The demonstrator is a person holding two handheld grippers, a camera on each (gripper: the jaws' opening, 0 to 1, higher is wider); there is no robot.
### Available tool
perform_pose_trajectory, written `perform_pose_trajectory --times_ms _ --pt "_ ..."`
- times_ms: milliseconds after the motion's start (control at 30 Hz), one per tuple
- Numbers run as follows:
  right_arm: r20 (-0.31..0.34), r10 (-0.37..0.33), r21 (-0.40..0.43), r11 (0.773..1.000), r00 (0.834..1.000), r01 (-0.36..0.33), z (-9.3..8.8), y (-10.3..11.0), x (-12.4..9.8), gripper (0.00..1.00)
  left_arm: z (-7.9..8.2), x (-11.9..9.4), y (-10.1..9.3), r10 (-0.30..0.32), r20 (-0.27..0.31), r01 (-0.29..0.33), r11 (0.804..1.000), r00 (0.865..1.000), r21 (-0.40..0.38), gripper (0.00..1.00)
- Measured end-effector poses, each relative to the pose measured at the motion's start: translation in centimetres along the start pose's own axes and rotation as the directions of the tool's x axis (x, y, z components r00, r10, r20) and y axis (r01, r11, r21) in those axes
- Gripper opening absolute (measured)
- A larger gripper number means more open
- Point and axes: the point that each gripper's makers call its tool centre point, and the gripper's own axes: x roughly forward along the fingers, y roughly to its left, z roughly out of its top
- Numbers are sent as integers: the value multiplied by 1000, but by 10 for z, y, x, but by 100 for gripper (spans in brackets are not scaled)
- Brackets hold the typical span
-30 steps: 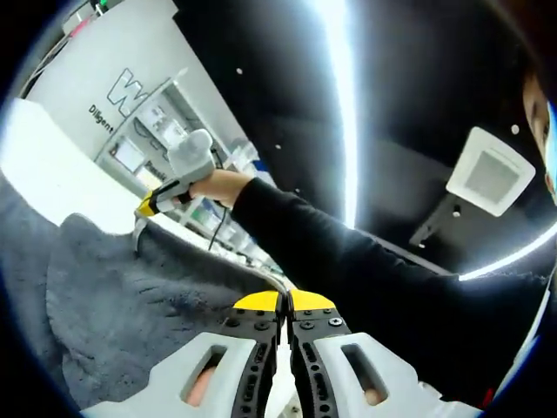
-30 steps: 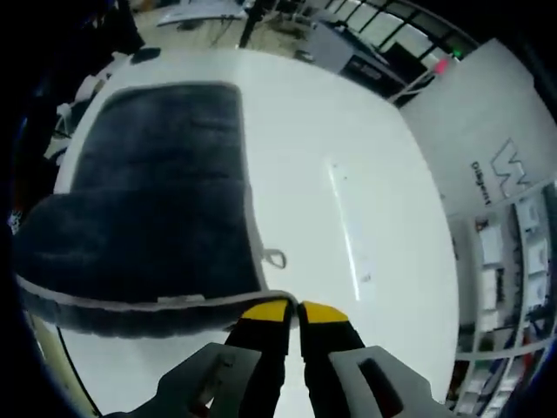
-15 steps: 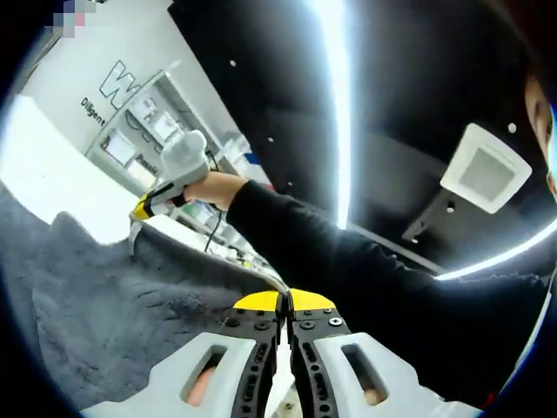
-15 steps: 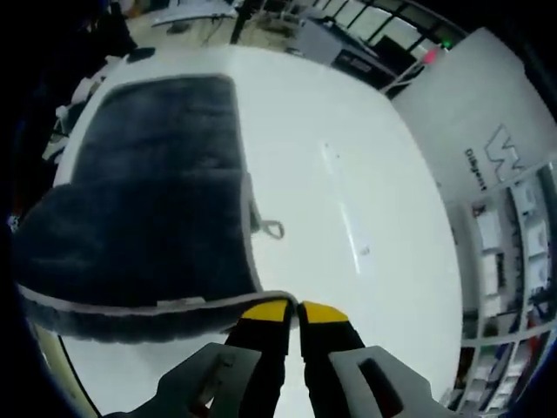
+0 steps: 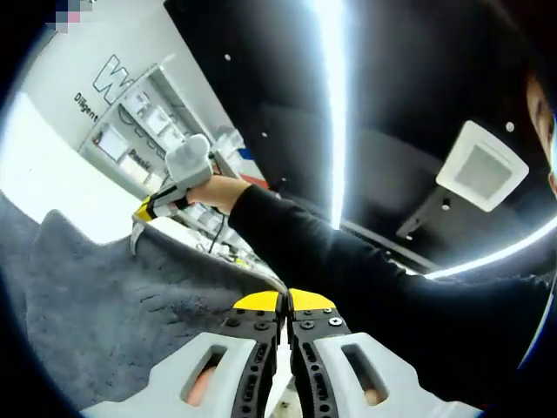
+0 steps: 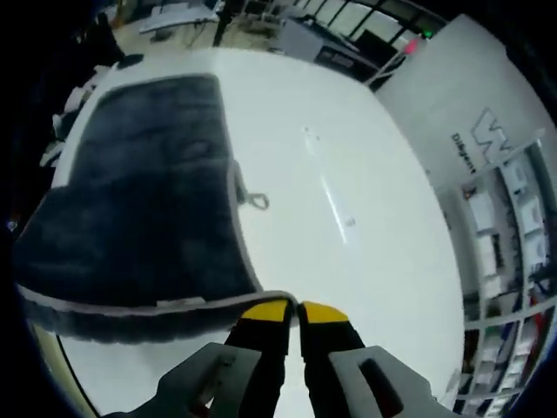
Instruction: Open the folded towel by lifting each exposed corner and separating the folded layers until the towel lies flat within the target outline without major curled edges
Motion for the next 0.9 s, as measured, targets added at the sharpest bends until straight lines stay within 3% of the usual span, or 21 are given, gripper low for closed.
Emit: perform_pose_trajectory --times_ms 433,667,900 --pt "4 -25 56 998 1000 24 -39 -10 -8 0 -18 29 -11 -32 -40 32 999 999 9 0" --pt "9 -41 88 995 999 40 -56 -35 -7 0 -18 42 -12 -39 -41 40 999 998 32 0" --pt "12 -63 95 994 998 61 -70 -47 -11 0 -24 60 -19 -58 -58 61 997 997 48 0"
